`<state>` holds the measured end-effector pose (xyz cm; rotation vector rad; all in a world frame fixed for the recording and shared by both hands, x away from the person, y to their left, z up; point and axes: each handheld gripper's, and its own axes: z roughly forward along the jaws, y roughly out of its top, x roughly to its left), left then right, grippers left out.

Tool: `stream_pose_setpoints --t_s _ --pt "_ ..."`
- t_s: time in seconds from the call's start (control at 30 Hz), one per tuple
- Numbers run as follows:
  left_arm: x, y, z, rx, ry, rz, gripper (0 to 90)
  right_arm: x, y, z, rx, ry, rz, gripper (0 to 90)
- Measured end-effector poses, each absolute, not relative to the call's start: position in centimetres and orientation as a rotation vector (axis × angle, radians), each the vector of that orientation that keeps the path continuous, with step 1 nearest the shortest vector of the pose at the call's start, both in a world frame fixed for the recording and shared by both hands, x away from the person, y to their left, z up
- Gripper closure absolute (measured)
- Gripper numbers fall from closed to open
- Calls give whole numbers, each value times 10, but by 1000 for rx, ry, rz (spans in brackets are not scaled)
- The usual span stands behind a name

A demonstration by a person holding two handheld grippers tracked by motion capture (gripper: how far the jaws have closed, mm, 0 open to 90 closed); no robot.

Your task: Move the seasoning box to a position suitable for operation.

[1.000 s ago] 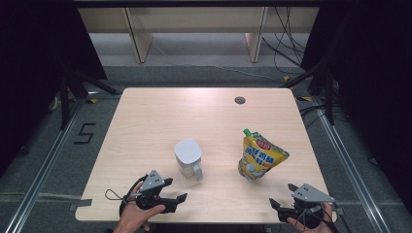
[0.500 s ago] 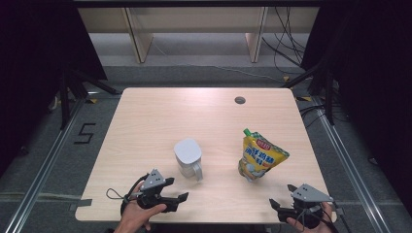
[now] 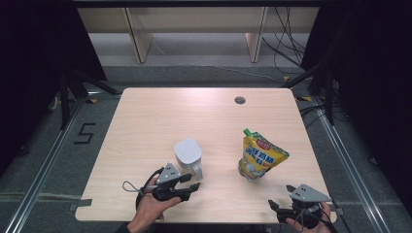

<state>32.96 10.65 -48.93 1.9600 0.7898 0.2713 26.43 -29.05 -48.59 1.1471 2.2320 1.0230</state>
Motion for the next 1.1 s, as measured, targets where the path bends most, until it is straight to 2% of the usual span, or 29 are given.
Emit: stream_pose_setpoints --t_s 0.03,0.1,0.13,0.2,0.43,0.47,0.5,0.63,0.83,1.1 --pt "330 106 -489 1960 790 271 544 263 -290 -485 1167 2225 1012 200" --pt "329 99 -493 1930 822 191 551 263 -290 -485 1166 2228 1011 200" --pt "330 99 -493 1942 847 254 561 263 -290 -485 1166 2240 1012 200" --pt "335 97 -495 1947 851 268 574 263 -290 -486 1143 2240 1006 200" --pt "340 91 -500 1935 851 263 661 263 -289 -486 1130 2247 998 200" --pt "343 91 -501 1943 826 218 674 264 -289 -486 1128 2248 998 200" --pt "343 93 -499 1953 850 290 685 263 -288 -486 1155 2258 1001 200" --pt "345 94 -501 1956 827 296 775 263 -289 -486 1128 2256 992 200" --pt "343 95 -501 1967 801 318 792 263 -289 -486 1128 2260 986 200" --pt "341 116 -500 1987 801 299 825 263 -288 -486 1138 2264 992 201"
